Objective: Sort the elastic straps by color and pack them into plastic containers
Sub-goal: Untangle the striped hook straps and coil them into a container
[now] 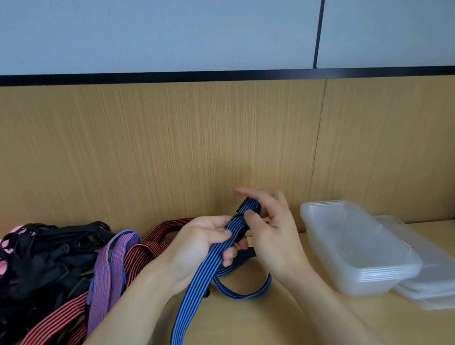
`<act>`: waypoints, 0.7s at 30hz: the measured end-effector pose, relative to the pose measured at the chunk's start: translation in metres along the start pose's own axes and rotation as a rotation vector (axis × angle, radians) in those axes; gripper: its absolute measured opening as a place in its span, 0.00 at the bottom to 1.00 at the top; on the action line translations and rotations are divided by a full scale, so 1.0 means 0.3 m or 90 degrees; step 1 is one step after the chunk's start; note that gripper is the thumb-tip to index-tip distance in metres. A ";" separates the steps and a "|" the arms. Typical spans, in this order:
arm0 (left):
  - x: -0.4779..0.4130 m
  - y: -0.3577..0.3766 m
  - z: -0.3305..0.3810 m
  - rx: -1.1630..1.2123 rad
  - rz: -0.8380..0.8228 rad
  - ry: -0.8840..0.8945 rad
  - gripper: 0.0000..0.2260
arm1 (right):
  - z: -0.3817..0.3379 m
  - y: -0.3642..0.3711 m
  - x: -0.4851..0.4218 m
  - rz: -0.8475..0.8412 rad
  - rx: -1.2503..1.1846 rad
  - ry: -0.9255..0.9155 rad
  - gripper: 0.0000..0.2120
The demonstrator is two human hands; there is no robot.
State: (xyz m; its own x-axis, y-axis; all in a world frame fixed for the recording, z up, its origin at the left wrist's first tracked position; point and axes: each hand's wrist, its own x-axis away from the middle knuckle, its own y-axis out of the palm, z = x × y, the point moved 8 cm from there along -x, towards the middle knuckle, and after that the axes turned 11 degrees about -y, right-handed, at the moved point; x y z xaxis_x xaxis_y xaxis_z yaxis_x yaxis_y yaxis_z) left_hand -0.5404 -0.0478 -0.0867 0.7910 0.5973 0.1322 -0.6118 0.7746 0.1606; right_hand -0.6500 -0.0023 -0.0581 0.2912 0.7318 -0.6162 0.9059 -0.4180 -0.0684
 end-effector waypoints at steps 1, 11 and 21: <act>0.004 -0.001 0.005 0.017 -0.009 0.001 0.16 | -0.012 -0.003 -0.003 -0.018 0.023 -0.024 0.20; 0.026 -0.055 0.053 0.322 -0.024 0.032 0.18 | -0.012 -0.001 -0.015 -0.127 0.176 -0.123 0.11; 0.041 -0.140 0.086 0.022 0.295 0.181 0.08 | -0.018 -0.010 -0.002 -0.060 0.275 -0.183 0.06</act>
State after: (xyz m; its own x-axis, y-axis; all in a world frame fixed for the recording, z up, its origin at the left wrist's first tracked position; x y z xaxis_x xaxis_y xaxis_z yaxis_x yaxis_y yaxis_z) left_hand -0.5051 -0.0782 -0.0665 0.4063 0.9109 -0.0714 -0.8928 0.4124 0.1814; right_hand -0.6513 0.0015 -0.0532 0.0633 0.6251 -0.7779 0.6973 -0.5854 -0.4137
